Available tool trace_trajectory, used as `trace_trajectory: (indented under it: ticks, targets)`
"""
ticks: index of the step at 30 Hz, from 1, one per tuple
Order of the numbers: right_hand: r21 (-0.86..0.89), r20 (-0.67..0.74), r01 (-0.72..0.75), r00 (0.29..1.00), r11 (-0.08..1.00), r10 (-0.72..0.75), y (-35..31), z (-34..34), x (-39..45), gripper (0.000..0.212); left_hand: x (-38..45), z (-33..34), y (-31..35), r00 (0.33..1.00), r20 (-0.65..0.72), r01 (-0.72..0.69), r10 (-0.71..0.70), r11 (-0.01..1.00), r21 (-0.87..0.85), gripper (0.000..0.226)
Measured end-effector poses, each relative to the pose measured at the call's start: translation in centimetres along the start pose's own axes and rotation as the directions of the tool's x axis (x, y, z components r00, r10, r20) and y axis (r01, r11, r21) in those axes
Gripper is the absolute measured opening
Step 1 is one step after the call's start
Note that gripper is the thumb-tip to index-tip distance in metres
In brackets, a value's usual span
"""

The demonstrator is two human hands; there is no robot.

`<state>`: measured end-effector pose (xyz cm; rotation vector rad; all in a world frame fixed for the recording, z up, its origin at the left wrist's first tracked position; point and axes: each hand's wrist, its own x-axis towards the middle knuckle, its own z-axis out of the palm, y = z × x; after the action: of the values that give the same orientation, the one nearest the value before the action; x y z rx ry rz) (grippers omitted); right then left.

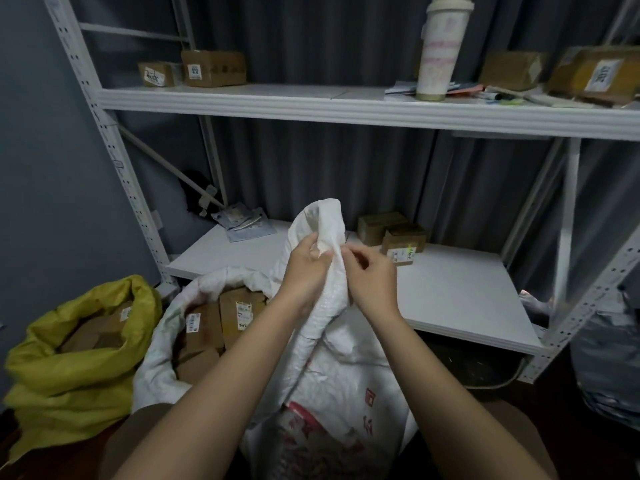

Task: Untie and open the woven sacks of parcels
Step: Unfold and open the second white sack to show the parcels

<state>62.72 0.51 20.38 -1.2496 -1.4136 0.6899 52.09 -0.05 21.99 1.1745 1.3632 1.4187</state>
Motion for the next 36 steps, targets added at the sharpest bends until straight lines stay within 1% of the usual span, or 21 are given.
trace_trajectory:
  ticks: [2,3,5,7,9,11,12,13,15,16,18,20,23,25,27,29,31,32,33,34,36]
  targets:
    - [0.188,0.180,-0.098,0.982,0.977,0.064,0.2,-0.4,-1.1,0.019,0.2,0.3,0.1,0.999,-0.035,-0.008,0.010,0.998,0.057,0.039]
    - [0.235,0.256,-0.137,0.964,0.962,0.075,0.4,-0.4,-1.7,0.024,0.4,0.3,0.0,1.000,0.008,0.025,-0.024,0.999,-0.030,0.040]
    - [0.207,0.260,-0.148,0.961,0.967,0.092,1.3,-0.3,-1.8,0.041,0.2,0.1,0.3,0.980,0.172,0.149,-0.104,0.950,-0.275,0.040]
    - [0.328,0.215,-0.271,0.954,0.905,0.208,1.6,-0.3,-1.1,0.044,-0.1,-0.5,0.3,0.951,0.293,0.213,-0.093,0.887,-0.409,0.038]
    - [0.604,0.327,-0.437,0.898,0.667,0.294,1.5,-0.3,-0.4,0.041,-0.5,-1.0,-0.1,0.950,0.307,0.166,-0.062,0.931,-0.325,0.029]
    - [0.774,0.411,-0.487,0.872,0.405,0.264,1.5,0.0,0.1,0.037,-0.9,-1.4,-0.6,0.956,0.285,0.109,-0.067,0.985,-0.136,0.020]
    - [0.798,0.410,-0.484,0.873,0.359,0.265,1.7,0.5,0.0,0.034,-1.0,-1.5,-0.9,0.958,0.280,0.088,-0.069,0.995,-0.055,0.022]
    - [0.799,0.377,-0.468,0.879,0.377,0.292,1.9,1.2,-0.1,0.029,-1.0,-1.5,-1.3,0.967,0.245,0.060,-0.064,0.998,0.022,0.023]
    - [0.647,0.162,-0.375,0.919,0.665,0.361,2.2,2.1,-0.3,0.018,-0.9,-1.3,-1.8,0.995,0.095,0.001,-0.013,0.991,0.134,0.018]
    - [0.491,0.044,-0.311,0.942,0.814,0.333,2.2,2.1,-0.5,0.014,-0.9,-1.1,-2.0,0.999,0.026,-0.031,0.026,0.985,0.171,0.016]
    - [0.263,-0.064,-0.178,0.977,0.948,0.202,2.2,1.9,-1.3,0.008,-0.9,-0.4,-2.0,0.994,-0.014,-0.100,0.106,0.970,0.221,0.017]
    - [0.205,-0.013,-0.133,0.990,0.970,0.139,2.2,1.4,-2.3,0.018,-0.7,0.4,-1.9,0.993,0.036,-0.120,0.115,0.962,0.244,0.023]
    - [0.290,0.225,-0.198,0.965,0.936,0.134,2.2,0.8,-3.3,0.024,-0.4,0.7,-1.5,0.971,0.236,0.018,-0.035,0.997,0.071,0.035]
    - [0.282,0.217,-0.209,0.965,0.936,0.150,2.2,0.5,-3.3,0.016,-0.3,0.2,-1.3,0.926,0.357,0.164,-0.121,0.982,-0.093,0.039]
    - [0.335,0.120,-0.309,0.951,0.890,0.285,2.5,0.4,-2.5,0.021,-0.7,-0.4,-1.3,0.901,0.412,0.229,-0.137,0.956,-0.184,0.040]
    - [0.558,0.215,-0.483,0.870,0.675,0.444,2.9,0.4,-1.6,0.022,-1.3,-0.9,-1.7,0.931,0.355,0.106,-0.089,0.994,-0.027,0.034]
    - [0.728,0.366,-0.554,0.812,0.403,0.455,3.4,0.8,-1.0,0.030,-1.8,-1.4,-2.9,0.959,0.275,-0.003,-0.061,0.974,0.227,0.027]
    - [0.752,0.384,-0.558,0.804,0.352,0.455,3.5,1.0,-0.9,0.033,-2.0,-1.7,-3.5,0.966,0.247,0.003,-0.075,0.960,0.279,0.026]
    - [0.757,0.363,-0.544,0.810,0.362,0.461,3.5,1.3,-0.9,0.032,-2.1,-1.7,-4.0,0.973,0.219,0.015,-0.078,0.961,0.276,0.027]
    - [0.717,0.281,-0.512,0.833,0.473,0.477,3.4,1.4,-1.1,0.026,-2.2,-1.7,-4.4,0.981,0.181,0.015,-0.066,0.963,0.270,0.024]
    - [0.386,0.021,-0.348,0.929,0.854,0.369,3.4,1.2,-1.5,0.010,-2.2,-1.2,-4.7,0.994,0.100,-0.072,0.038,0.931,0.358,0.015]
